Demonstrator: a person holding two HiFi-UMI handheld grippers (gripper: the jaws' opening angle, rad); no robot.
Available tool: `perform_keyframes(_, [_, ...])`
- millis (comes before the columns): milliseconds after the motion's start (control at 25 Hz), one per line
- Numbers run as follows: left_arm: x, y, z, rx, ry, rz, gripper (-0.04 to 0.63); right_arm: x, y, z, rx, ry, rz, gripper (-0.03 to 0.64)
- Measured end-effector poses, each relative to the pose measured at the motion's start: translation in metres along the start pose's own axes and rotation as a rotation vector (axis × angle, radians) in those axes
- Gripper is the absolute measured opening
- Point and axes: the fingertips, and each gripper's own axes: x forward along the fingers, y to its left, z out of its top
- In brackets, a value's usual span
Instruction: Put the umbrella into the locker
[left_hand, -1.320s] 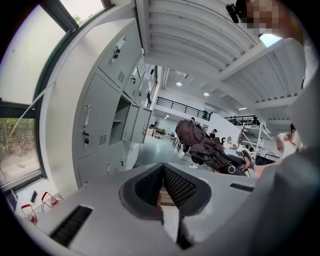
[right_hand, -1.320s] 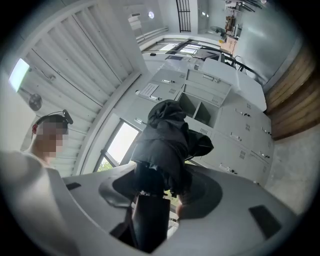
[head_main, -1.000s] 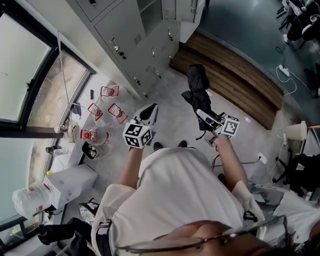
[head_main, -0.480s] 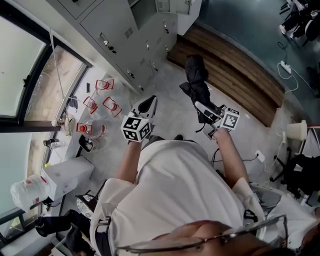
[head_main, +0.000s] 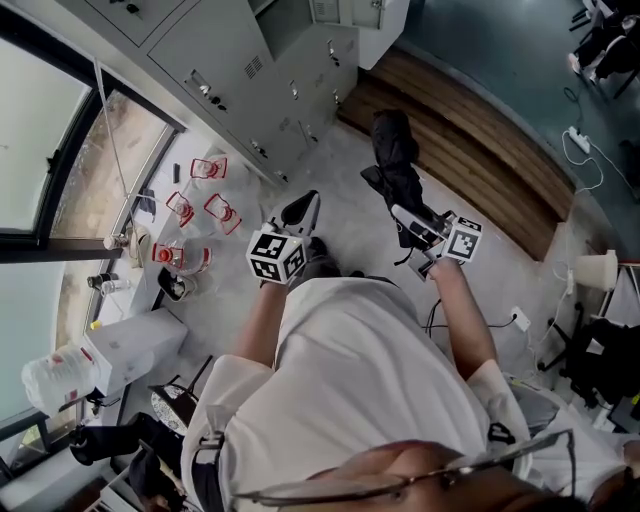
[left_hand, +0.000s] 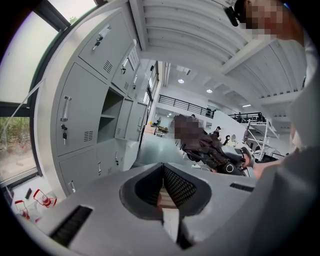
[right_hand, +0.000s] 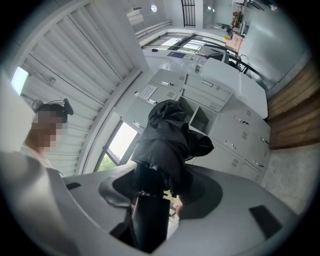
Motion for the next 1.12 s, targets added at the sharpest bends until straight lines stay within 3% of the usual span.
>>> perform_keyframes(280, [0.019,0.023,0.005,-0.008,0.011,-0.010,0.005,0.018,-0.019,0.015,0.013,0.001,0.007,0.230])
perform_keyframes(1120, [0.115,0.191,0.079,0.046,0.030,-0.128,0.005,0.171,-0.096,0.092,-0.014,-0.063,-0.066,0.230])
